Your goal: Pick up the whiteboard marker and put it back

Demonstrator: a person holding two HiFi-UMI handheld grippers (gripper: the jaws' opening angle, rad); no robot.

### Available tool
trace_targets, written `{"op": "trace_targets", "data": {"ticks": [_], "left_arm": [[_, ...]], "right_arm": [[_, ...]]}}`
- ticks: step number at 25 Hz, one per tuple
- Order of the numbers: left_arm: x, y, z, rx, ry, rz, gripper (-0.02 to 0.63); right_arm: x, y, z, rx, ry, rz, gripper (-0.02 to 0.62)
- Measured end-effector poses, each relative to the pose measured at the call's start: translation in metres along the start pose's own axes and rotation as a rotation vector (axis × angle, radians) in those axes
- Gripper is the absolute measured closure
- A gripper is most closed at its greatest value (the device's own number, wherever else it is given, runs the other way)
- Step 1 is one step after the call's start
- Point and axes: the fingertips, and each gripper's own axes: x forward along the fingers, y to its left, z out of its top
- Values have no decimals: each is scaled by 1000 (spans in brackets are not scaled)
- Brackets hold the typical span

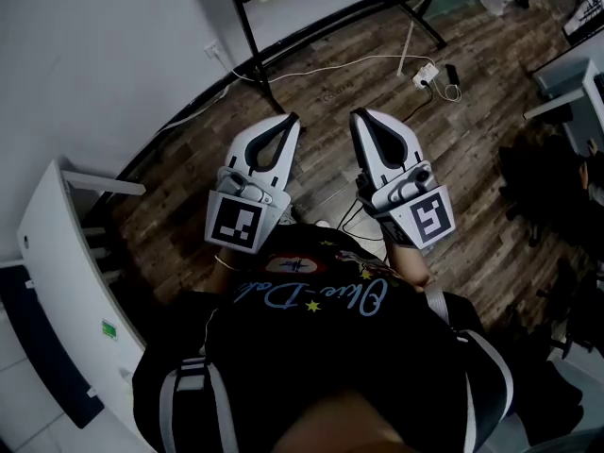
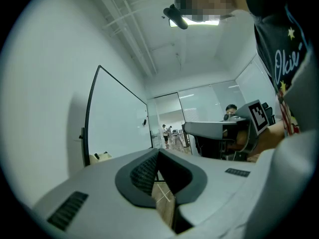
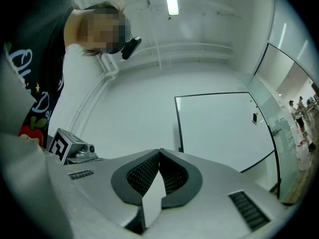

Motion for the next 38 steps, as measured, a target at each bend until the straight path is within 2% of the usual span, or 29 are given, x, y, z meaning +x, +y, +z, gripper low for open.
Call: {"op": "trace_targets", "data": {"ticks": [7,12,19,38], "left_arm": [[3,2,-3,-5,5,16,609],[22,29,-11,-17,-9,12,609],[24,43,-10,-16,-21,34,609],[62,105,-33,-38,16,20,609]], "right_arm": [[1,-3,-3,-5,12,15,569],[29,-18,-19,-17,29,19,568],[42,-19,-20,-19,30,33,566],[104,-49,-55,-7,66,23,561]]}}
